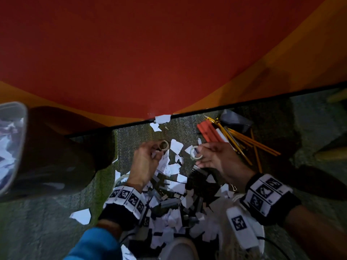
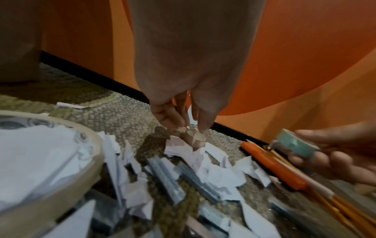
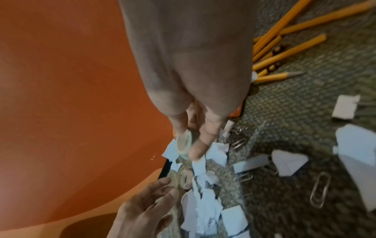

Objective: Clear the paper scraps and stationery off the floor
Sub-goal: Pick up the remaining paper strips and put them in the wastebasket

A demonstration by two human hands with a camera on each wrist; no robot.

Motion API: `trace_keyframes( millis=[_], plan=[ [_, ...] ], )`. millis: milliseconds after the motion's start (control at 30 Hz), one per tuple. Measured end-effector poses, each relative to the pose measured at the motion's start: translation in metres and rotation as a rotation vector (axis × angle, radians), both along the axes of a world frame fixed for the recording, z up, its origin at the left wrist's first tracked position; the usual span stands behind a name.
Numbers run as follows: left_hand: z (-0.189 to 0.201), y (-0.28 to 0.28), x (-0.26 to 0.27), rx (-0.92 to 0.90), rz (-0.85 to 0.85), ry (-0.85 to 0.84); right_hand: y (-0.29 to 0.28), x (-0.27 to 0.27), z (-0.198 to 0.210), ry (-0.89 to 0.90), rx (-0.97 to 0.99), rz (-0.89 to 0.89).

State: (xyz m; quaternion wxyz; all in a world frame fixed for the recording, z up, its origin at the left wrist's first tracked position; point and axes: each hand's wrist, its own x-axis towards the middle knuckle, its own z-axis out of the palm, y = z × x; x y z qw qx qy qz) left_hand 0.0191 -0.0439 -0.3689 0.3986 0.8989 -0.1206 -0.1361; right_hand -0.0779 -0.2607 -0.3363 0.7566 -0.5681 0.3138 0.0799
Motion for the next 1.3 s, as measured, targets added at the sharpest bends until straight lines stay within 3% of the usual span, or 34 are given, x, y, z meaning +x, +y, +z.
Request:
trace_keyframes(
  millis=[167, 400, 533, 667, 733, 800, 933, 1033, 1100, 1233, 1300],
  plan=[
    [-0.022, 0.003, 0.016, 0.332, -0.116, -0.119, -0.008, -0.004, -0.001, 0.058, -0.063, 0.13],
    [-0.032, -0.008, 0.027, 0.388, -0.145, -0.142, -0.026, -0.008, 0.002, 0.063, -0.062, 0.113],
    [-0.01, -0.026, 0.02, 0.231, -0.073, -0.18, -0.057, -0.006, -0.005, 0.018, -0.366, 0.04],
    [0.017, -0.078, 0.006, -0.058, -0.164, -0.008, -0.103, -0.005, -0.008, 0.056, -0.782, -0.017],
    [0.028, -0.107, 0.003, -0.137, -0.233, 0.017, -0.118, -0.006, -0.006, 0.093, -0.817, -0.025],
    [0.035, -0.131, 0.0, -0.167, -0.315, 0.019, -0.124, -0.009, -0.003, 0.11, -0.888, 0.024],
    [0.033, -0.142, 0.0, -0.061, -0.435, 0.043, -0.101, -0.019, 0.009, 0.044, -1.267, 0.156],
    [0.02, -0.115, 0.002, -0.011, -0.385, 0.015, -0.062, -0.02, 0.003, -0.125, -1.23, 0.284],
    [0.009, -0.092, 0.002, 0.094, -0.348, -0.014, -0.044, -0.021, -0.011, -0.129, -1.146, 0.371],
    [-0.019, -0.063, -0.008, 0.348, -0.552, -0.056, -0.028, -0.023, -0.03, -0.111, -0.962, 0.464],
    [-0.028, -0.06, -0.014, 0.307, -0.549, -0.11, -0.026, -0.024, -0.035, -0.126, -0.988, 0.496]
  ],
)
